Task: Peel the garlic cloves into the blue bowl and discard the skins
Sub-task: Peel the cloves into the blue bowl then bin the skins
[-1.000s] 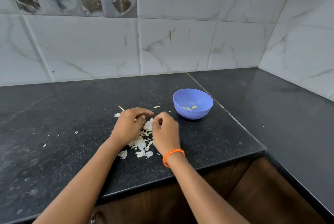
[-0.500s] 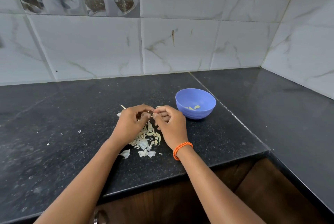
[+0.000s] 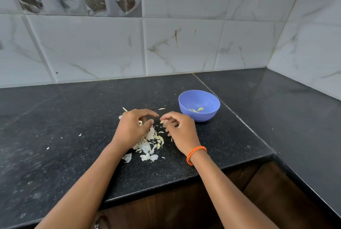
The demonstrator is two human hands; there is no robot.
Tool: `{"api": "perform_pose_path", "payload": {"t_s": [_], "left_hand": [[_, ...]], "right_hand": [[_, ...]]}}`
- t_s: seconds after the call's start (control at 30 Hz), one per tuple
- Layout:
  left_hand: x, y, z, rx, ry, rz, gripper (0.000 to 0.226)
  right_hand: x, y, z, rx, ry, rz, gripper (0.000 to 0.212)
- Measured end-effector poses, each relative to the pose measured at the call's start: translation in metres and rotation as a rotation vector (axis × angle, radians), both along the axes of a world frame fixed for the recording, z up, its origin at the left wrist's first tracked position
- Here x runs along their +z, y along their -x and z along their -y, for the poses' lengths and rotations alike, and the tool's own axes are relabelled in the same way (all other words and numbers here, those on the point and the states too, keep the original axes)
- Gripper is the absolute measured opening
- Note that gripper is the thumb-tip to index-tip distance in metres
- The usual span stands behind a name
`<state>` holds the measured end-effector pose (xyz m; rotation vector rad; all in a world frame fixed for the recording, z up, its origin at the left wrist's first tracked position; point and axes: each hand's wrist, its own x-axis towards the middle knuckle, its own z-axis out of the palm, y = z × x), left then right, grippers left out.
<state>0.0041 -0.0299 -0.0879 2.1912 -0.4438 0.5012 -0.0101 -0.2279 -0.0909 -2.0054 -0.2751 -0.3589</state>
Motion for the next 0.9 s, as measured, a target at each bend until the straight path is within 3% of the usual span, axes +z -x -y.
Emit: {"api": "perform_pose_path", "payload": {"t_s": [0.13, 0.27, 0.43, 0.63, 0.77, 0.9], "left_hand": [[-0.006, -0.005, 0.0, -0.042, -0.071, -0.037, 0.03], [-0.012, -0.007, 0.001, -0.088, -0.171, -0.041, 0.02], [-0.014, -0.01, -0.002, -0.064, -0.13, -0.093, 0.029], [-0.014, -0.011, -0.005, -0.013, -0.055, -0.026, 0.024], [-0.013, -0.013, -0.005, 0.007, -0.054, -0.005, 0.026], [-0.012, -0.012, -0.005, -0.014, -0.069, -0.04, 0.026]], "right_hand": [[0.003, -0.004, 0.005, -0.022, 0.139, 0.047, 0.01], [0.004, -0.007, 0.006, -0.001, 0.454, 0.101, 0.016], [0.027, -0.004, -0.002, 0.048, 0.699, 0.159, 0.015], [0.049, -0.013, 0.0, -0.091, 0.584, 0.361, 0.018], [0.009, -0.006, -0.005, 0.021, 0.73, 0.143, 0.021], [0.014, -0.013, 0.0, -0.021, 0.436, 0.076, 0.018]]}}
